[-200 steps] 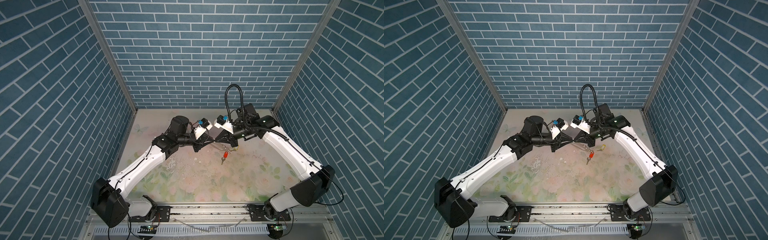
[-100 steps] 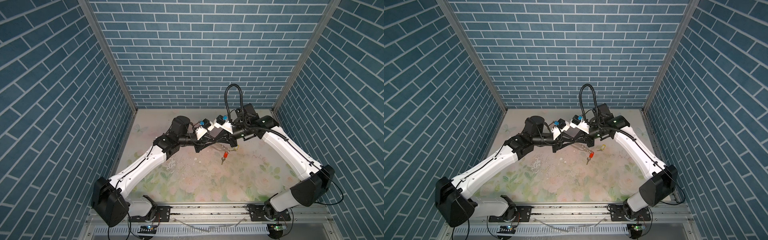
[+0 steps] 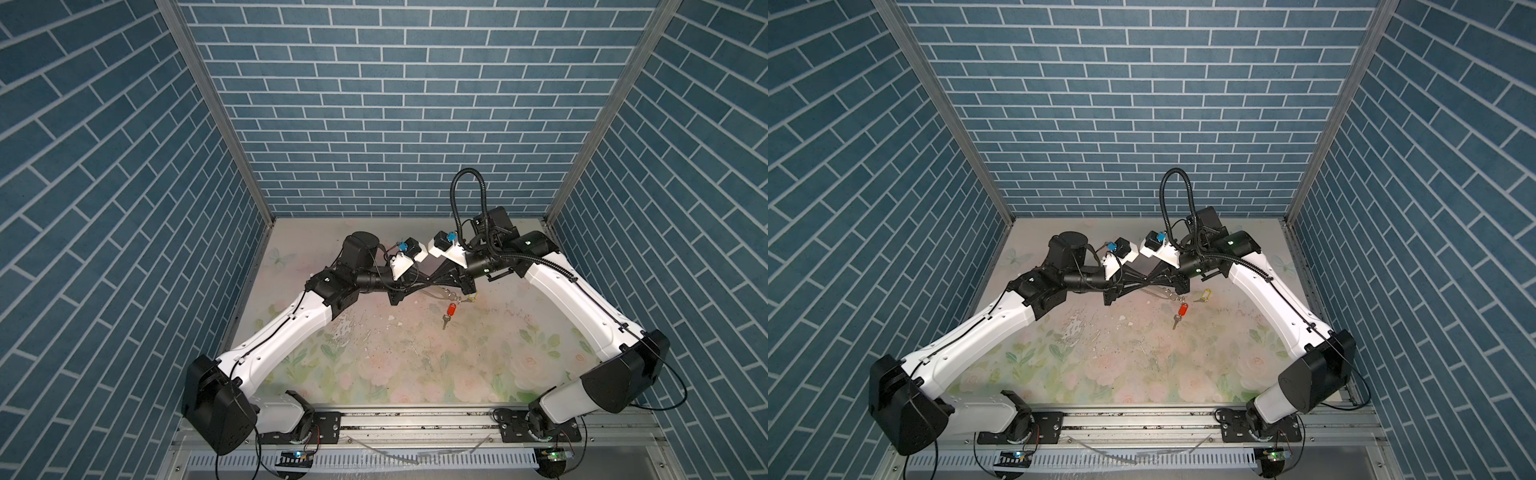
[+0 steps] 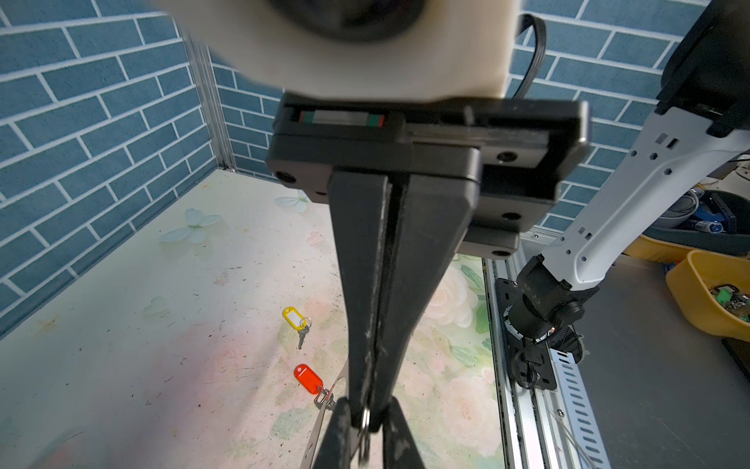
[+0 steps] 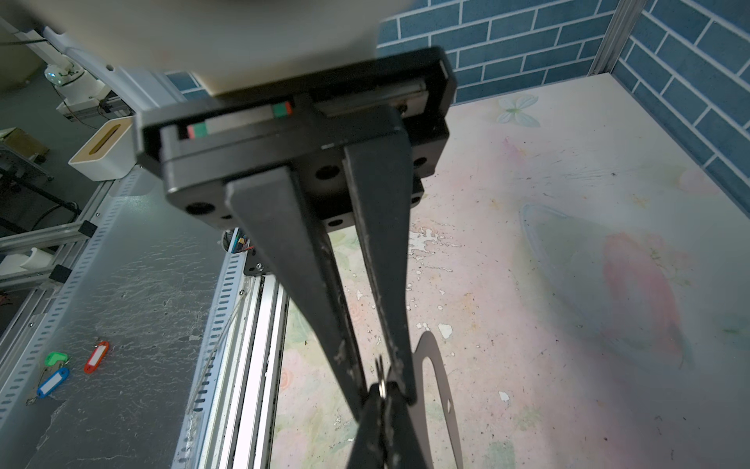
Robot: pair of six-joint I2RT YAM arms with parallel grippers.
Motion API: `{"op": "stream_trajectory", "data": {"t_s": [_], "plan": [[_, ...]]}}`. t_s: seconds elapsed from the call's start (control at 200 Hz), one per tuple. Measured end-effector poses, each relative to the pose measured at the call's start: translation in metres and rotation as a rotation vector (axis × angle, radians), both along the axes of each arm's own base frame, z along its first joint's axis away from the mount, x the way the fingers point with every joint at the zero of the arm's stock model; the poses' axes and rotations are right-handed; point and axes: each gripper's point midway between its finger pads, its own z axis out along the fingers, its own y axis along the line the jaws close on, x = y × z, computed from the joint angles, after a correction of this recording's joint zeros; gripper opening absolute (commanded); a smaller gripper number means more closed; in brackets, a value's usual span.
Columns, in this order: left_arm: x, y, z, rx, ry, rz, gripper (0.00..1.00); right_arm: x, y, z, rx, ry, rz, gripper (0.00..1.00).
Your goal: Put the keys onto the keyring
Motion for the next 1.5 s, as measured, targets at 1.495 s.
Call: {"op": "stream_trajectory", "data": {"t_s": [1.495], "plan": [[0.016,0.016,0.015,-0.076,0.025,0.068,0.36,0.013,-0.008,0.009,0.160,0.033,-0.076,0.00]]}}
